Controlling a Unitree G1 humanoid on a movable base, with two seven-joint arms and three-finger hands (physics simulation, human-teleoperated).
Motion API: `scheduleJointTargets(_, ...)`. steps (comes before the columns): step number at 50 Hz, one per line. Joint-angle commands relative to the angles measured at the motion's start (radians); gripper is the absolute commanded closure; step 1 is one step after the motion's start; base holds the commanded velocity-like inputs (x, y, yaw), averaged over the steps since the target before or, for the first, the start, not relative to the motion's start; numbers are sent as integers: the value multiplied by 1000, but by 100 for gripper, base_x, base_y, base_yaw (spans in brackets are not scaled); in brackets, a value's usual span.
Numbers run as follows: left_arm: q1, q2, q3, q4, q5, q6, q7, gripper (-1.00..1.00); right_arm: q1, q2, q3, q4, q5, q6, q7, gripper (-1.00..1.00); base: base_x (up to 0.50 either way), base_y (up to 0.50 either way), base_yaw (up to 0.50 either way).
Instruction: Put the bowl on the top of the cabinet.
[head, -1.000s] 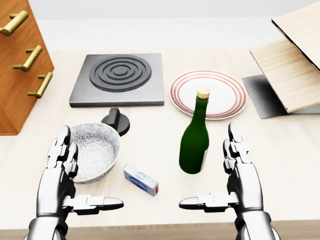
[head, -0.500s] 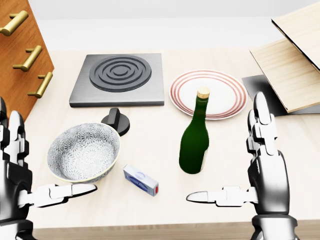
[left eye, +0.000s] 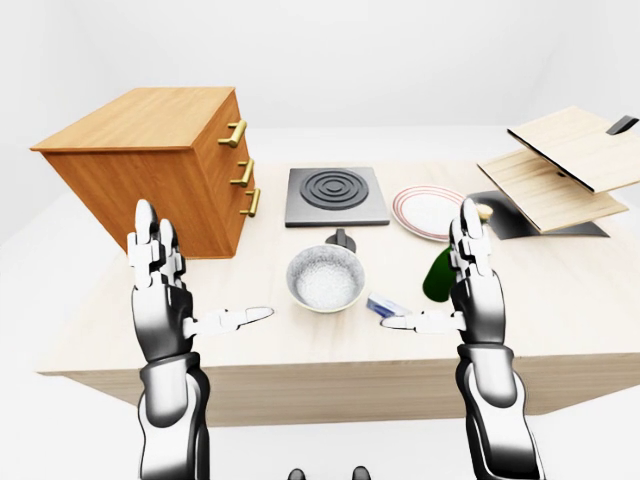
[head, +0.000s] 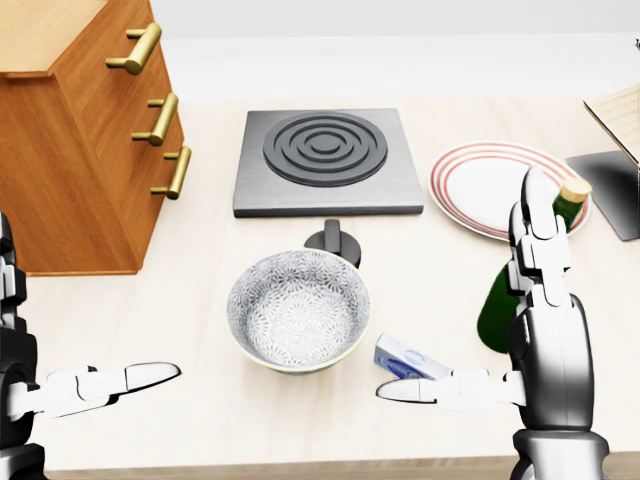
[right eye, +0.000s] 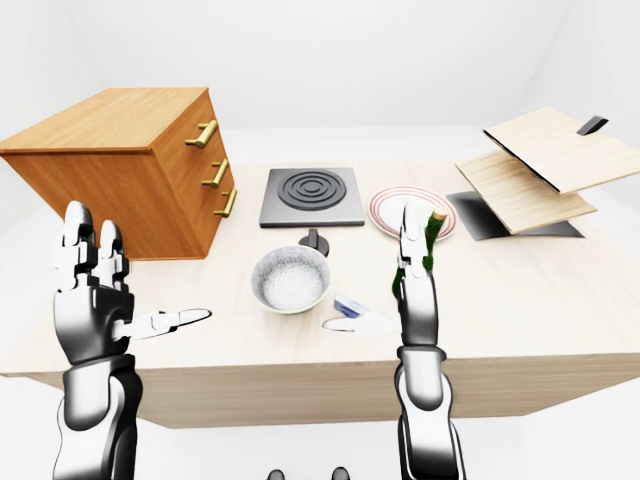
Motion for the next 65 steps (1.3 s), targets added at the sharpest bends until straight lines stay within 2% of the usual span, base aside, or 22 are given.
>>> scheduleJointTargets(1, -6, 2, 0, 22, 9, 0, 4, -100, -5, 0, -3, 6, -9, 0, -6, -100, 5, 50, 0)
scheduleJointTargets(35, 1, 3, -14, 14, 9, 0, -19, -100, -1, 0, 0, 8, -10, 0, -2, -100, 5, 50, 0)
scheduleJointTargets(60, -27, 8, -5, 32, 16, 0, 9, -100, -25, -3, -13, 37, 10, 0, -16, -100, 5, 50, 0)
scheduleJointTargets(65, -28, 8, -6, 34, 16, 0, 10, -100, -25, -3, -13, 36, 12, 0, -16, -100, 0, 3, 0)
